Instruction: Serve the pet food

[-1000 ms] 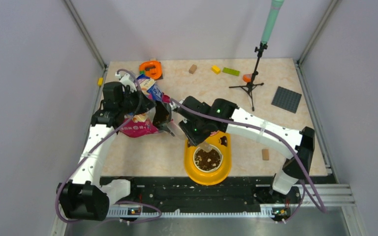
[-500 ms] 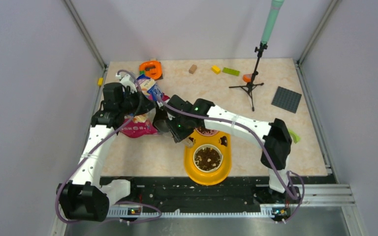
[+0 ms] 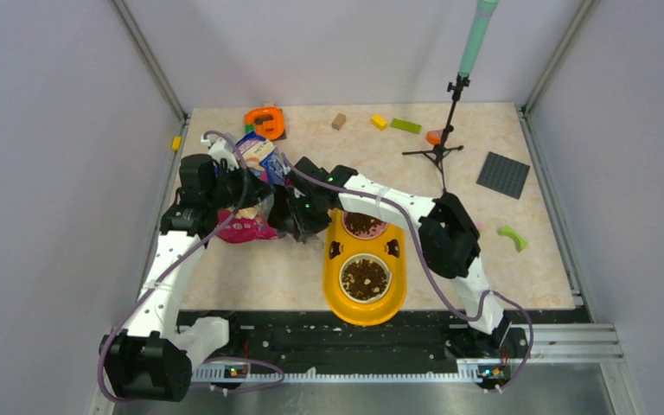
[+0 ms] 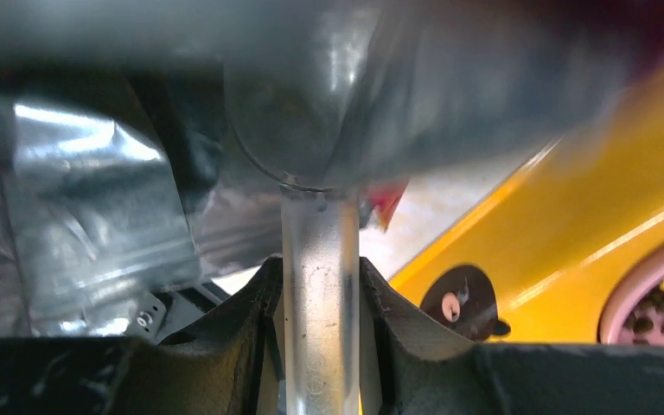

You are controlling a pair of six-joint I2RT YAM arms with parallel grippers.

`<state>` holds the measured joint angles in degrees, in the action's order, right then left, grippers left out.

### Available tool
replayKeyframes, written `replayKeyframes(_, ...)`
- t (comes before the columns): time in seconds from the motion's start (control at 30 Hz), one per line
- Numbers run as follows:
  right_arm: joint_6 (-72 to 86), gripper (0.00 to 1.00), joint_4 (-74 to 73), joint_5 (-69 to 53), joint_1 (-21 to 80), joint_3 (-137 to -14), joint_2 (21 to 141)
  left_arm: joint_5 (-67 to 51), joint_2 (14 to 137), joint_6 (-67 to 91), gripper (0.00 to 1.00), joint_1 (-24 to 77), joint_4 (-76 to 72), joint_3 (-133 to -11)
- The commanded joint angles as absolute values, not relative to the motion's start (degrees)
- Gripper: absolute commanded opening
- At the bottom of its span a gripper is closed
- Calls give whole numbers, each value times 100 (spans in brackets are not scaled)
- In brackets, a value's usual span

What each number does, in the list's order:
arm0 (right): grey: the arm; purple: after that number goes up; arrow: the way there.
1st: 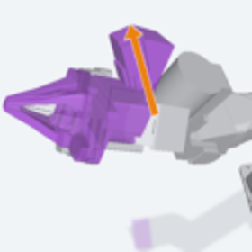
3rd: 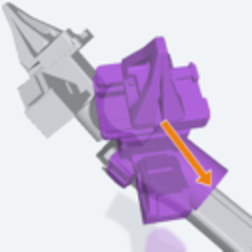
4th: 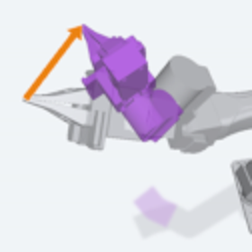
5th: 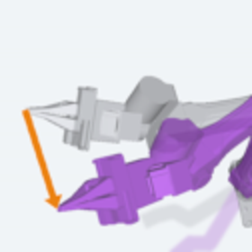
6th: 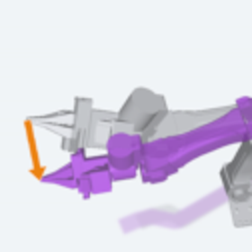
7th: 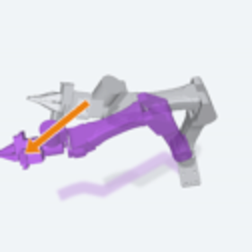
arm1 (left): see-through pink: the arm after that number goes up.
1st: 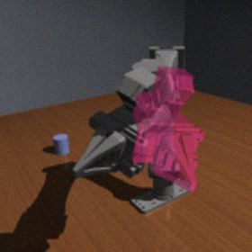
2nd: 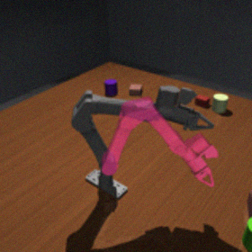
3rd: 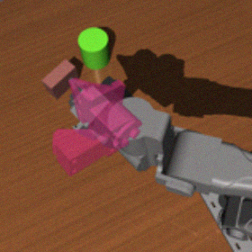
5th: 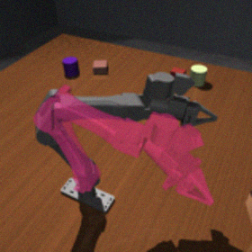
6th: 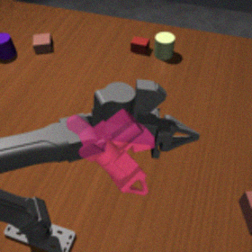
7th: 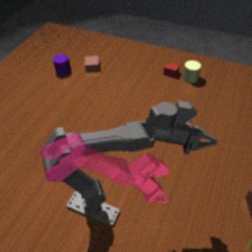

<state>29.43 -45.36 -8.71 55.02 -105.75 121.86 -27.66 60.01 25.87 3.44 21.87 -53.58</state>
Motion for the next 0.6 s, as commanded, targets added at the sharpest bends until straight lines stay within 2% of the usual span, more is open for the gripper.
replayKeyframes(0.0,3104,0,-4371,-902,5280,-11321,12883,-3213,5624,2759,0,343,1579,-5342)
replayKeyframes(0.17,3185,0,-4273,-569,5267,-12244,13695,-3299,5629,2832,0,343,1544,-5314)
replayKeyframes(0.33,3177,0,-3414,-179,5269,-12349,13750,-3327,5677,2819,0,343,1544,-5317)
replayKeyframes(0.57,2838,0,-1337,-161,5256,-10603,12680,-3111,5837,2768,0,343,1542,-5423)
